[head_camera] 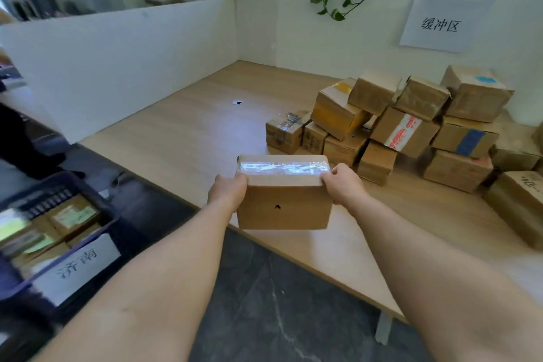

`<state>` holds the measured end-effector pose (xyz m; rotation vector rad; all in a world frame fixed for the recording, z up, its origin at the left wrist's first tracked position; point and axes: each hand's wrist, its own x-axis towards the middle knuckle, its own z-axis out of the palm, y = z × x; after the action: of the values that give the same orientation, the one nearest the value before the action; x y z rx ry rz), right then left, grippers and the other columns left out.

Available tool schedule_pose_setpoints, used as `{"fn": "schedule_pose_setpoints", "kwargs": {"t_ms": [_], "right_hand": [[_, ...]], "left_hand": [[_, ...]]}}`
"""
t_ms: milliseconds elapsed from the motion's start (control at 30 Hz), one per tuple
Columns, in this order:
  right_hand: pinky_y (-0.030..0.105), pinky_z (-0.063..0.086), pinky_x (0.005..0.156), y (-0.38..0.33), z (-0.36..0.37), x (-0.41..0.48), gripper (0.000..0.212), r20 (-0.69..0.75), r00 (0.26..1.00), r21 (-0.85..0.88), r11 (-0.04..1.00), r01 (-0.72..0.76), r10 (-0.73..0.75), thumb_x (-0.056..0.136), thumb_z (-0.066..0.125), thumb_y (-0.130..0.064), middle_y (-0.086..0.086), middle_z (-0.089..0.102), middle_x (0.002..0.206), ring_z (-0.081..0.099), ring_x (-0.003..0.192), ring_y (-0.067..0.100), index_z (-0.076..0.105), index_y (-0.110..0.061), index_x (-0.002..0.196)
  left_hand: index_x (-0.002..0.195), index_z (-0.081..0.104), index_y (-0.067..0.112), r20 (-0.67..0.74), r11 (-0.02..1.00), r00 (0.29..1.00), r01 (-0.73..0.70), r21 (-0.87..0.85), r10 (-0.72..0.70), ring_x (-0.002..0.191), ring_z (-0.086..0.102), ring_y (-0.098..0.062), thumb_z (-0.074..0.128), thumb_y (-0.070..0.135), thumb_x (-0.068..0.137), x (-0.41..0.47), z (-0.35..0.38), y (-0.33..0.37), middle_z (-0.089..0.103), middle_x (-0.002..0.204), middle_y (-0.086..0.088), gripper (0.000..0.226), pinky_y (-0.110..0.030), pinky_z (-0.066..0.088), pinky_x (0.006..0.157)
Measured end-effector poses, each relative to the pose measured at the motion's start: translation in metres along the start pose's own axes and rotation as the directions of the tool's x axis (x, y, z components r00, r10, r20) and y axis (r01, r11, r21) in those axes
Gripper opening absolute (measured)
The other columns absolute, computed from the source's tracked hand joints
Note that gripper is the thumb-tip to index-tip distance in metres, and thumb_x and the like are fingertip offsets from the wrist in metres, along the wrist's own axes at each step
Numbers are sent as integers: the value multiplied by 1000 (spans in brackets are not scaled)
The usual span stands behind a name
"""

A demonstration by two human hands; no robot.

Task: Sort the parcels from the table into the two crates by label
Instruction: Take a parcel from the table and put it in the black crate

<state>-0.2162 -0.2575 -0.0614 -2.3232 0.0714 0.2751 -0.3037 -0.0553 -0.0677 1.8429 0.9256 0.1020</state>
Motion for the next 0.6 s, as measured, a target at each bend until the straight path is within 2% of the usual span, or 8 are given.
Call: {"fn": "schedule_pose_setpoints", "kwargs": {"t_ms": [167, 300, 367, 467, 600], "right_hand": [[47, 53, 85, -27, 34, -12, 30, 68, 996, 7, 998, 64, -65, 94, 48, -23, 7, 57, 111, 58, 96, 27, 45, -14, 122], [50, 53, 88, -52, 66, -22, 66, 143, 981, -7, 991, 136, -133, 93, 47, -24, 8, 53, 122, 57, 103, 31, 17, -28, 151], [49, 55, 85, -65, 84, -28, 75, 210, 965, -16, 987, 162, -155, 92, 49, -26, 6, 49, 118, 58, 99, 31, 5, -36, 153], [48, 58, 81, -83, 108, -31, 87, 327, 926, -62, 974, 220, -188, 90, 54, -19, 1, 40, 114, 60, 94, 30, -3, -41, 152], [45, 58, 80, -109, 141, -24, 92, 454, 862, -101, 948, 301, -225, 91, 58, -12, -2, 31, 121, 56, 98, 30, -5, -43, 151]], "left_hand": [[139, 34, 13, -47, 1000, 999, 10, -9, -11, 109, 53, -33, 48, 32, 93, 5, -42, -21, 51, 127, -14, 51, -47, 51, 92], [152, 12, 28, -42, 1000, 999, -16, -10, 16, 113, 47, -33, 45, 16, 91, 9, -77, -44, 40, 143, -11, 71, -48, 48, 97], [154, 2, 34, -31, 1000, 999, -12, 15, 12, 125, 42, -35, 44, 9, 90, 11, -95, -54, 31, 153, -8, 81, -48, 46, 100], [152, -5, 43, -32, 998, 999, 43, 43, -41, 130, 40, -37, 45, 5, 88, 17, -120, -69, 18, 160, -9, 89, -46, 47, 98], [150, -6, 49, -41, 992, 994, 102, 70, -100, 131, 38, -39, 49, 12, 88, 33, -154, -91, 21, 157, -12, 91, -50, 42, 104]]}}
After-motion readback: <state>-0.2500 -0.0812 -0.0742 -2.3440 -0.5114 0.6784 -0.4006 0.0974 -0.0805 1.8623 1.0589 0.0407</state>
